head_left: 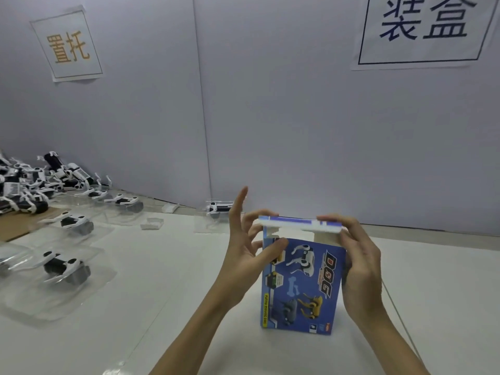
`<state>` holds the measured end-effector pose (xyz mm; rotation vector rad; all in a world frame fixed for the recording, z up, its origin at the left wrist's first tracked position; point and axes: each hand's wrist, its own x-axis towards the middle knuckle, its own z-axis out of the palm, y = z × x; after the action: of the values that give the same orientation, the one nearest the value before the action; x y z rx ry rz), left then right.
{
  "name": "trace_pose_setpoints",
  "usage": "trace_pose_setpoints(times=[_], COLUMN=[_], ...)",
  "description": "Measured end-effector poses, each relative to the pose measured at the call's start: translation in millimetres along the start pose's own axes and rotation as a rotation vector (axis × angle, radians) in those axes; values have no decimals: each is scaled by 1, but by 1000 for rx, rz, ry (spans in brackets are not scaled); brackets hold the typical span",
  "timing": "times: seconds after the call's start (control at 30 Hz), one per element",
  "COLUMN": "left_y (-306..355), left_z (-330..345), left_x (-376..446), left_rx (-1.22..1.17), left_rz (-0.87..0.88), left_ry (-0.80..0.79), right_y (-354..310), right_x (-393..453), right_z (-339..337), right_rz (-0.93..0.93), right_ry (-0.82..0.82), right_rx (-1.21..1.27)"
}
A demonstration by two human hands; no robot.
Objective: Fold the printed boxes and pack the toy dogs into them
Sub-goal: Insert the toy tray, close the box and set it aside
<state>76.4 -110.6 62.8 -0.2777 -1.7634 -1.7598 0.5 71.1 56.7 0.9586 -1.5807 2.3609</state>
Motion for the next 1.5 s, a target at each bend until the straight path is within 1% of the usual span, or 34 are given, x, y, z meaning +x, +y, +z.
trace_pose_setpoints(times=[0.07,0.13,0.23,0.33,0.4,0.47,0.53,0.63,0.7,0.73,0.8,0.83,0.9,0.97,1.03,1.07,1.1,1.17,1.23,1.33,1.37,1.4,1.43,1.5], left_y=[0,-4,-4,-9,-15,-19,-18,-17,-19,-23,-34,-39,-51,-65,-73,-76,-77,-78,-78,-76,-72,-64,-56,-41], left_z=[-6,-9,-5,-1,0,-1,-5,-13,-17,-20,-29,-34,-45,-57,-63,-63,-62,-60,-58,-68,-77,-88,-102,-135], left_x=[0,-3,-4,-4,-4,-5,-3,-2,-2,-1,3,5,4,-1,-6,-8,-8,-8,-8,-4,1,6,12,22], left_rx=[165,278,182,134,142,175,239,330,453,581,912,1020,1131,1217,1233,1230,1231,1241,1262,1387,1459,1555,1657,1871], left_rz=[37,55,23,10,-46,-140,-161,-50,56,148,358,392,340,241,97,57,44,51,67,93,74,4,-134,-477], left_ry=[-53,-105,-72,-44,-40,-47,-56,-83,-74,-58,-61,-76,-126,-236,-359,-384,-377,-318,-221,55,142,195,203,199], right_y=[2,4,5,11,12,12,11,13,15,17,24,30,45,59,65,65,66,67,65,64,65,65,64,65], right_x=[-1,0,-3,-3,-1,-2,-1,3,8,10,13,14,13,11,7,5,4,3,2,-1,-1,-1,-2,-2], right_z=[-4,-6,-1,1,1,2,3,-3,-7,-10,-13,-14,-21,-29,-34,-35,-35,-33,-29,-23,-21,-20,-19,-21], right_rz=[6,-3,-41,-141,-124,-46,29,46,63,87,165,216,322,420,501,526,532,512,496,473,460,443,414,352], right_ry=[-4,-22,-93,-61,3,52,72,117,148,153,135,118,70,36,65,107,146,180,186,181,182,174,152,79], right_rx=[34,-44,-236,-362,-341,-238,-208,-174,-135,-122,-115,-160,-375,-623,-735,-758,-779,-789,-769,-756,-751,-753,-763,-783])
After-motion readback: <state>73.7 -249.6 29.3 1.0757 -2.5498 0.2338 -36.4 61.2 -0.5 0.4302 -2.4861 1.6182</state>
